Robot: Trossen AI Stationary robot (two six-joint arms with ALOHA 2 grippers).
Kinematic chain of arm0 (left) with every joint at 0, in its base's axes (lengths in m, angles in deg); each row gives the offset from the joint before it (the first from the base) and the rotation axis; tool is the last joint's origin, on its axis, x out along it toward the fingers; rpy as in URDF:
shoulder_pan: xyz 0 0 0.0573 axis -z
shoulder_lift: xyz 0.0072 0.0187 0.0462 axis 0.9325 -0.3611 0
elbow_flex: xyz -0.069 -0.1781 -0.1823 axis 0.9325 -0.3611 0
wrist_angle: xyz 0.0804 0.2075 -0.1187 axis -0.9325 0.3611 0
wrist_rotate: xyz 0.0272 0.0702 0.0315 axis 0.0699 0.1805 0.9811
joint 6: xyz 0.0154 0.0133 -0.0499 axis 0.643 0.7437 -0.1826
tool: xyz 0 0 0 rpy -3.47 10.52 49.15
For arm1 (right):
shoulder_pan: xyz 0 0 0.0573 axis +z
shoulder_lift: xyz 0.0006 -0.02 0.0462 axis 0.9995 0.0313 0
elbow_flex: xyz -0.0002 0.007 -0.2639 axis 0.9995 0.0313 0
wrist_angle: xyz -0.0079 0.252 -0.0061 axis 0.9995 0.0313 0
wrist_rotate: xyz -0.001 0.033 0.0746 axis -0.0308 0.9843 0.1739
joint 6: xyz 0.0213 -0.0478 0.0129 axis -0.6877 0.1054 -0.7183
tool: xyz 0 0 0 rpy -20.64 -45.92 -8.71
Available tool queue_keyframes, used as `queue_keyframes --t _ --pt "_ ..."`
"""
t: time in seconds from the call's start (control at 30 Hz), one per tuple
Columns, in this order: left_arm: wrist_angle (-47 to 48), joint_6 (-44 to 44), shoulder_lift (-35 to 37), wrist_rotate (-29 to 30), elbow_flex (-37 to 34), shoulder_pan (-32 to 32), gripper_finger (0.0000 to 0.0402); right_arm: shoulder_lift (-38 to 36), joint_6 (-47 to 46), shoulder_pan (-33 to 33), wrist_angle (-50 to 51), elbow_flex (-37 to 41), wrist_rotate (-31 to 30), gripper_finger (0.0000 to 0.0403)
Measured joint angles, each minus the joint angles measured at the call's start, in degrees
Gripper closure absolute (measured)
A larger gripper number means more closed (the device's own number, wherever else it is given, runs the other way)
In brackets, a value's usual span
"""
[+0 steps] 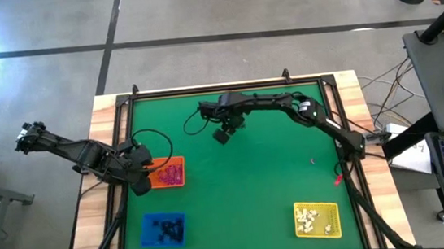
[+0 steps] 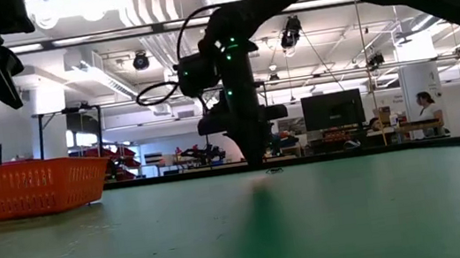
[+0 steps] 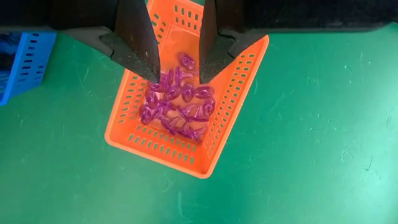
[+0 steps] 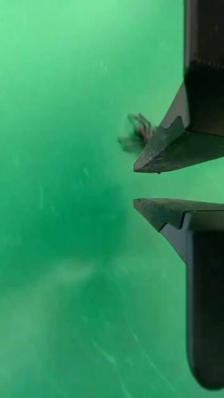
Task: Sort Halloween decoration
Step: Put the black spider toy into the blue bin
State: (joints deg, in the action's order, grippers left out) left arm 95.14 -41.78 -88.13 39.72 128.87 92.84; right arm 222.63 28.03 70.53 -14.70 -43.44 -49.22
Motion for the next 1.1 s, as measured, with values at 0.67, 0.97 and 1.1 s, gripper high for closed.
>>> queue_keyframes --t 0.67,0.97,1.1 --pt "0.0 -1.1 0.0 0.0 0.0 0.0 0.0307 -6.8 -14.6 -5.7 -0.7 7.9 0.2 0.0321" --pt "-0.1 -1.0 -0.1 0.0 0.0 0.0 0.0307 -10.6 -17.2 -3.8 -16.2 19.8 3.7 0.0330" --pt "-0.1 -1.0 -0.1 0.0 0.0 0.0 0.0307 -11.3 -18.9 -4.0 -15.7 22.6 4.6 0.0332"
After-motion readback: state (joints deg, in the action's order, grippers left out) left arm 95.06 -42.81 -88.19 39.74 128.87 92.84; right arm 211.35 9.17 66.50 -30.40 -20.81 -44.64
